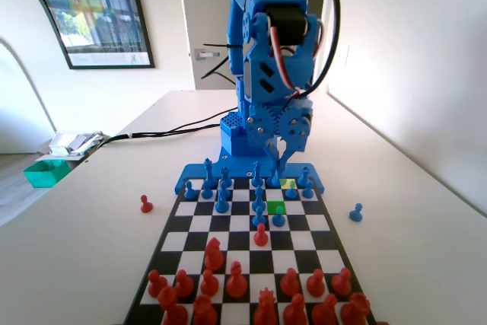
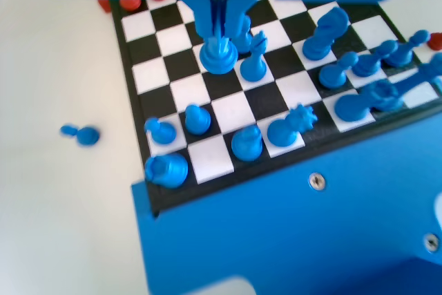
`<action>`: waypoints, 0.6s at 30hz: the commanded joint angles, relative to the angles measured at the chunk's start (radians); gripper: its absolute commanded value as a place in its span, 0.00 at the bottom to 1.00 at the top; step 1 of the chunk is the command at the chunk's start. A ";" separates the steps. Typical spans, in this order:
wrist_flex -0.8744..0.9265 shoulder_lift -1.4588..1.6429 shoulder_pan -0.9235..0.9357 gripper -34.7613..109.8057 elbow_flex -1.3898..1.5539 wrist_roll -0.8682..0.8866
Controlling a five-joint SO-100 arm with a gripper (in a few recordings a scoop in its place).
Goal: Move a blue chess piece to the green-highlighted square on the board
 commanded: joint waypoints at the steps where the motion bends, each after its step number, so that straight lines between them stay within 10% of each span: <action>1: -0.029 -0.023 0.003 0.25 -0.060 -0.021; 18: -0.179 -0.244 0.017 0.25 -0.086 -0.037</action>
